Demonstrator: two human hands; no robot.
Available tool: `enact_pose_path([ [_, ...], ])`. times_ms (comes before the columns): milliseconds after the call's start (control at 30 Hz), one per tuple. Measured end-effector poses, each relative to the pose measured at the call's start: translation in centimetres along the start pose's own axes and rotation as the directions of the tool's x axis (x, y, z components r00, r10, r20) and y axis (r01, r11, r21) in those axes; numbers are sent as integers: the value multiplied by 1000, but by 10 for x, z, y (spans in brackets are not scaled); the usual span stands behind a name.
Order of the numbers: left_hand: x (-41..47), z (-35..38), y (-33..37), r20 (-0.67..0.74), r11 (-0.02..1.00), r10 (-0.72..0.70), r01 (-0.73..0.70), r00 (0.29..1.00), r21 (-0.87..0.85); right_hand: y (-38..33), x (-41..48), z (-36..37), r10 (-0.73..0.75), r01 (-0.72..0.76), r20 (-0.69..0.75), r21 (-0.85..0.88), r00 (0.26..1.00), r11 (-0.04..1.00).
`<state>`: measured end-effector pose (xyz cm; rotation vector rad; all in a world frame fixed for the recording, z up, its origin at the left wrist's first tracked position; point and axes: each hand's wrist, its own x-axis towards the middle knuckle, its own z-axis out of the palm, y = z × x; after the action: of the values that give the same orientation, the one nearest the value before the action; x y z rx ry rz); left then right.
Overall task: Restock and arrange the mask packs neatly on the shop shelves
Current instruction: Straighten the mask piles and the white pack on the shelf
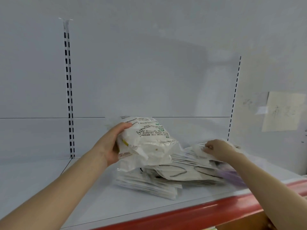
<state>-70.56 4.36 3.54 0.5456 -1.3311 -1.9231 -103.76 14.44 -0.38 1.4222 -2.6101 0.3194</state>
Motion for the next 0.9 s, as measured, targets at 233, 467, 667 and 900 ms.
enact_pose_path([
  [233,8,-5,-2,-50,1000,9,-9,999,10,1,4,-10,191,24,-319,564,928,825],
  [467,8,12,-5,-61,999,36,-37,997,-24,-67,-31,-66,294,341,-454,867,841,363],
  [667,1,16,-6,-35,984,134,-137,990,-116,-141,-83,-64,-206,584,-551,710,809,394],
  [900,-19,-7,-4,-94,966,233,-241,968,-96,-155,-76,-62,-263,474,-404,823,876,313],
])
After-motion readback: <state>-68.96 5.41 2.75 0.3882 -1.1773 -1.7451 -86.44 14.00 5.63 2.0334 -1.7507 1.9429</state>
